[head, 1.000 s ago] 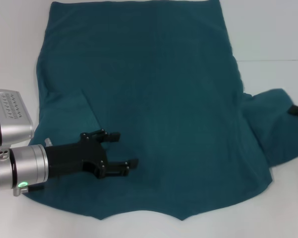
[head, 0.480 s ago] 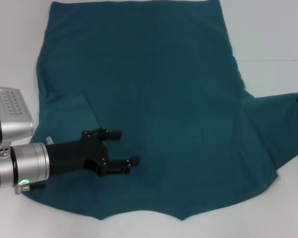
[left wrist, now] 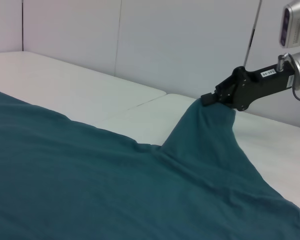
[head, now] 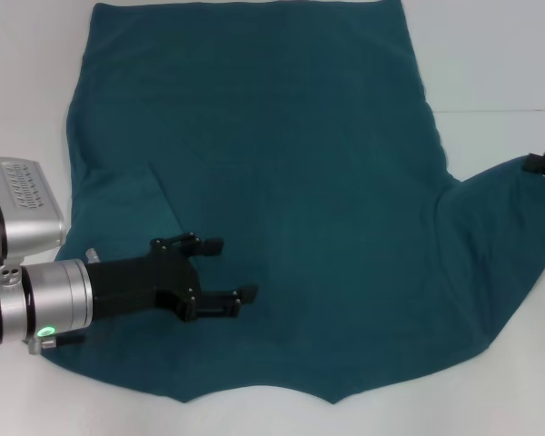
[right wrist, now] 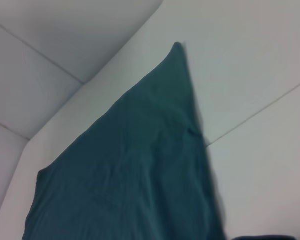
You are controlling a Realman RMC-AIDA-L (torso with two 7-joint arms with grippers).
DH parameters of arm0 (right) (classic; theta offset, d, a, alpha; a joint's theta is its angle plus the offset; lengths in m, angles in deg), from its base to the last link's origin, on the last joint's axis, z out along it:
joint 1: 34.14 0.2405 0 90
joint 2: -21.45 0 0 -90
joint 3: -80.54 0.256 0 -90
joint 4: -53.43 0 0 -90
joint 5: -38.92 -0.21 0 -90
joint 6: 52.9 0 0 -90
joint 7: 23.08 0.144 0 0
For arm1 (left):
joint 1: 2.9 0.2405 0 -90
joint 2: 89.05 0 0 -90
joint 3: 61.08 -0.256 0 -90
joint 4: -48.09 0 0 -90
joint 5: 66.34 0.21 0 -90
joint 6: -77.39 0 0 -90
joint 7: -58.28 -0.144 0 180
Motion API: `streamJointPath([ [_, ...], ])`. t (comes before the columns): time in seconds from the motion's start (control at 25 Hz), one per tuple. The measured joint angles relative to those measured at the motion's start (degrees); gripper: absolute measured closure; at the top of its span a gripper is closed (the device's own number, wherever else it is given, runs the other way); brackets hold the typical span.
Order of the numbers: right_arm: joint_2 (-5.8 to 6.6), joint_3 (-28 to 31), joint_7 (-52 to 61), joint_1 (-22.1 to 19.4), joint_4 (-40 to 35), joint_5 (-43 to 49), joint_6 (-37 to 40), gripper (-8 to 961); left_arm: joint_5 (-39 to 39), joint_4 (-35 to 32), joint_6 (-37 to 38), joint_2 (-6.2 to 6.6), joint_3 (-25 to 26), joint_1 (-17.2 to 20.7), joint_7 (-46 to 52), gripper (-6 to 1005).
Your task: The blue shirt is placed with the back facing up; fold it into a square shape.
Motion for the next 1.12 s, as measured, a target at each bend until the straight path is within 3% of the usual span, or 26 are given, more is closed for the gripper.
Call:
streamJointPath([
  [0.72,-0.43,-15.1,5.1,7.4,-0.2,0.6,1.4,916,0.0,0.2,-0.1,0.0,0.2,-0.6,0.1,140],
  [1.12,-1.27,-16.4,6.2,10.4,0.4,2.1,0.2,910,0.0,0.7,-0.5,0.02,0.3,-0.7,0.1,144],
])
